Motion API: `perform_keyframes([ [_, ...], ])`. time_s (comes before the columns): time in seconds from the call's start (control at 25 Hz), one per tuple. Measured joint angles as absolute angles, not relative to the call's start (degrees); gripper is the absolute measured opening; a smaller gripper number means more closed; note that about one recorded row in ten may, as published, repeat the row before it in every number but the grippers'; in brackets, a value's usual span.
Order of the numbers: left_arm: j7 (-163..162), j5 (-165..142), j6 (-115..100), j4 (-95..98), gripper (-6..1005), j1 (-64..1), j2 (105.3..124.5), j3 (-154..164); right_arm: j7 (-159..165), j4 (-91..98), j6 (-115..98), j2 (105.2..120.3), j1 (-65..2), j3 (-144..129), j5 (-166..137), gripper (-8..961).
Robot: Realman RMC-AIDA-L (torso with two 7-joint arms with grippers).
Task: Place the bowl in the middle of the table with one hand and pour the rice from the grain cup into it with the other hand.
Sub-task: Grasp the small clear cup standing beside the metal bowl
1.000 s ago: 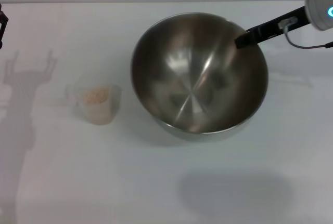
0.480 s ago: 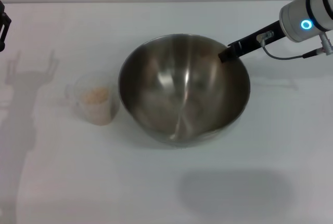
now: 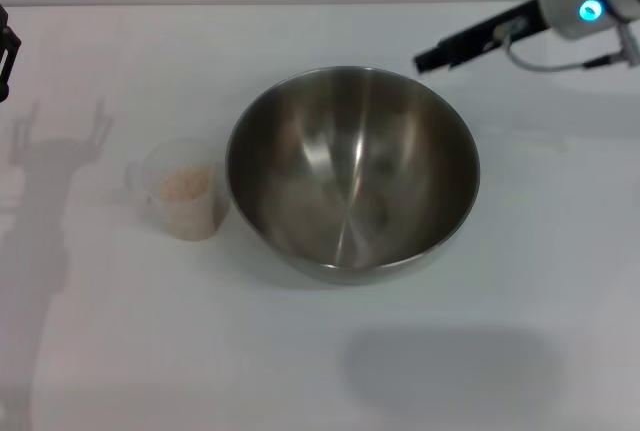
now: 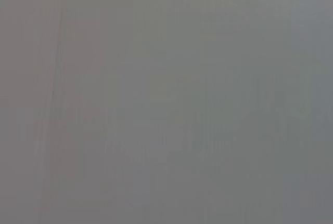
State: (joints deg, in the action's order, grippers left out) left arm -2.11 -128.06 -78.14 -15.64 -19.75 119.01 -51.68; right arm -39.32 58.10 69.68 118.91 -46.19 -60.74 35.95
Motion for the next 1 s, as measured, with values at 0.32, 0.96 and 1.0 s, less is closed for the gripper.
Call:
perform_keyframes([
  [0.32,-2.1,-128.1,-78.2,-15.7,832,-19.6,119.08,-51.7,-49.5,70.6,50.2,119.3,-36.1,-68.6,44.9,326],
  [0.96,-2.1,-128.1,-79.6,-15.6,832,-19.2,119.09,-50.1,-92.3,62.0,8.8,119.4,-29.6,-86.0,103.5,334],
  [1.0,-2.1,-128.0,-79.6,-15.6,832,-19.2,119.09,-50.0,-92.2,62.8,8.3,119.4,-29.6,-86.1,103.7,334],
])
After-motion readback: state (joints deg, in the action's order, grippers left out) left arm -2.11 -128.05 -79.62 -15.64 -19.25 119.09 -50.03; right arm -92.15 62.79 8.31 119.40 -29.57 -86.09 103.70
